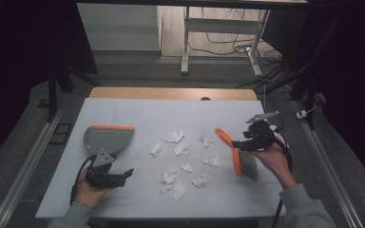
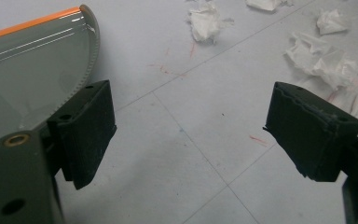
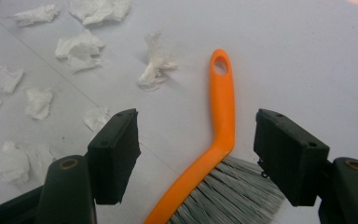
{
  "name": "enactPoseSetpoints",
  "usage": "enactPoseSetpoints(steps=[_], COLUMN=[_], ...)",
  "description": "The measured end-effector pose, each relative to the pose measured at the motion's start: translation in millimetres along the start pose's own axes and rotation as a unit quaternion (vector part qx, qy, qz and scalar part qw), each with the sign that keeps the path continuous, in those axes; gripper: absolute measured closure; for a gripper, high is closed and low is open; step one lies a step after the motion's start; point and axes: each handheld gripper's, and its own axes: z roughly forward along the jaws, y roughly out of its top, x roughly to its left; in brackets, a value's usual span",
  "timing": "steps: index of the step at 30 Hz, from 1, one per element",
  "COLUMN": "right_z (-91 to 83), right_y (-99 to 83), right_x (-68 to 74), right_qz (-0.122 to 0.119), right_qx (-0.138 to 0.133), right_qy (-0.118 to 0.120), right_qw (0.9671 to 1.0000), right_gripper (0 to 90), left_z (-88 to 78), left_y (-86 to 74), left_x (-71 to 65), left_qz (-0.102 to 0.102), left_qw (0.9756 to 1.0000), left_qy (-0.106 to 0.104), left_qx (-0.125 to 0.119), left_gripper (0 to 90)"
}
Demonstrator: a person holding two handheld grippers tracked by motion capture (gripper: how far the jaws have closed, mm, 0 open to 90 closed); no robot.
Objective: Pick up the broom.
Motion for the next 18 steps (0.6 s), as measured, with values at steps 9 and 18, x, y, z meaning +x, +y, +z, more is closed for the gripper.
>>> enactPoseSetpoints(steps=[9, 18], right_z=[33.0, 65.8], right_y=[20.9, 21.2], right_x=[-13.3, -22.8], right_qz=[0.017, 0.032], right_qx=[0.090, 0.154], right_qy=[-0.003, -0.016], right_qw=[0.9958, 0.9874], right_gripper=[31.1, 31.0], left_z=[2.6, 2.1], left_y=[-0.6, -0.8], left_x=[0.8, 0.4], left_qz=[0.000, 0.000], left_qw=[1.0000, 1.0000], left_qy=[-0.003, -0.008], left_qx=[0.003, 0.001], left_gripper=[16.6, 16.6])
